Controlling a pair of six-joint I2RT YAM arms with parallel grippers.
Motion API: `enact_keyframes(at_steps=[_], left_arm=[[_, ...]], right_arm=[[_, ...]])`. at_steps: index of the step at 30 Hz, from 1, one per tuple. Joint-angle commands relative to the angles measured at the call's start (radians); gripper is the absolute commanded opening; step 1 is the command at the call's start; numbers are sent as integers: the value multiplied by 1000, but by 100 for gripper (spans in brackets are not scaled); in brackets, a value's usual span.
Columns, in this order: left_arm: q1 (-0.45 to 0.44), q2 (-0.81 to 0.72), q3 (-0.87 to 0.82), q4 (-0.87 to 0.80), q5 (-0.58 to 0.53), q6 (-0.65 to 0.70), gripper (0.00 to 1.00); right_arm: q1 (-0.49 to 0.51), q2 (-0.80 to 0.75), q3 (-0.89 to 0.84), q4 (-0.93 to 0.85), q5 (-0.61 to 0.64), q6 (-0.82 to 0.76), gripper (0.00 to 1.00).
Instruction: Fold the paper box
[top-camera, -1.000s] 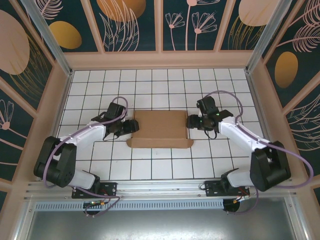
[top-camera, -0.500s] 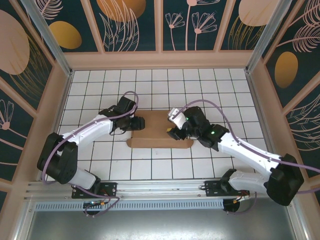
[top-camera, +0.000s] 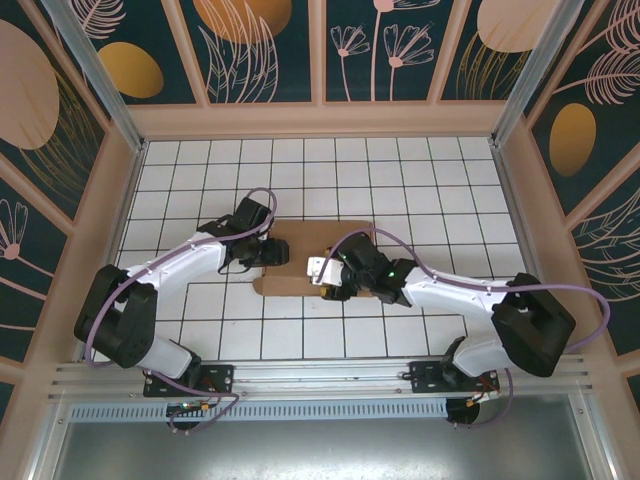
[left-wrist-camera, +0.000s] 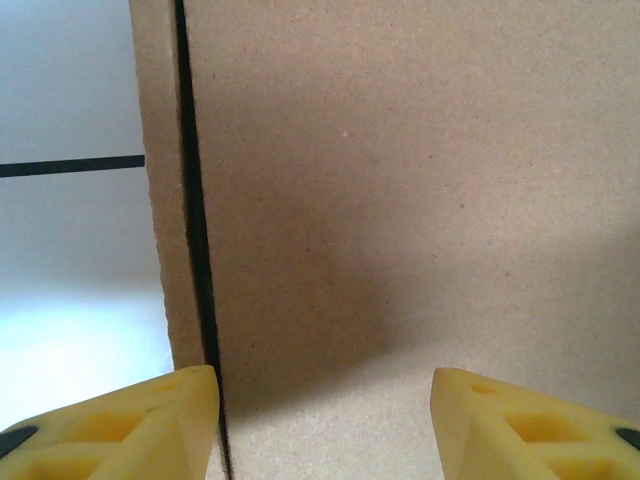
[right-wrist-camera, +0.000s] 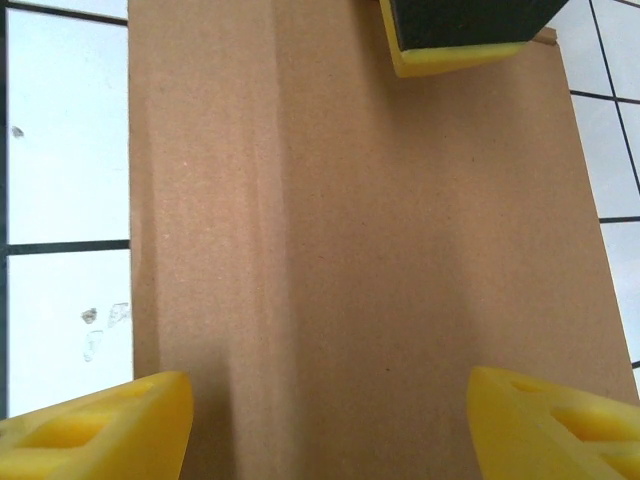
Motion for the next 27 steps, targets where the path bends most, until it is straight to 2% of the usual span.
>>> enact_keyframes(at_steps=[1, 4, 11, 18, 20, 25, 27], left_arm=[[4, -3, -15, 16, 13, -10, 58], [4, 6, -22, 21, 13, -7, 58], [4, 21, -31, 32, 21, -6, 58], [4, 1, -22, 28, 21, -3, 58], [5, -9, -10, 18, 19, -5, 58], [7, -26, 51, -29, -21, 8, 64], [11, -32, 55, -44, -53, 16, 65]], right_arm=[[12, 46, -9, 99, 89, -62, 72], [24, 102, 1, 145, 185, -73, 69], [61, 202, -11, 194, 288, -99, 68], [79, 247, 12, 155, 270, -63, 38], [77, 230, 14, 147, 249, -38, 39], [39, 64, 27, 154, 77, 152, 59], [-1, -22, 26, 171, 7, 271, 63]])
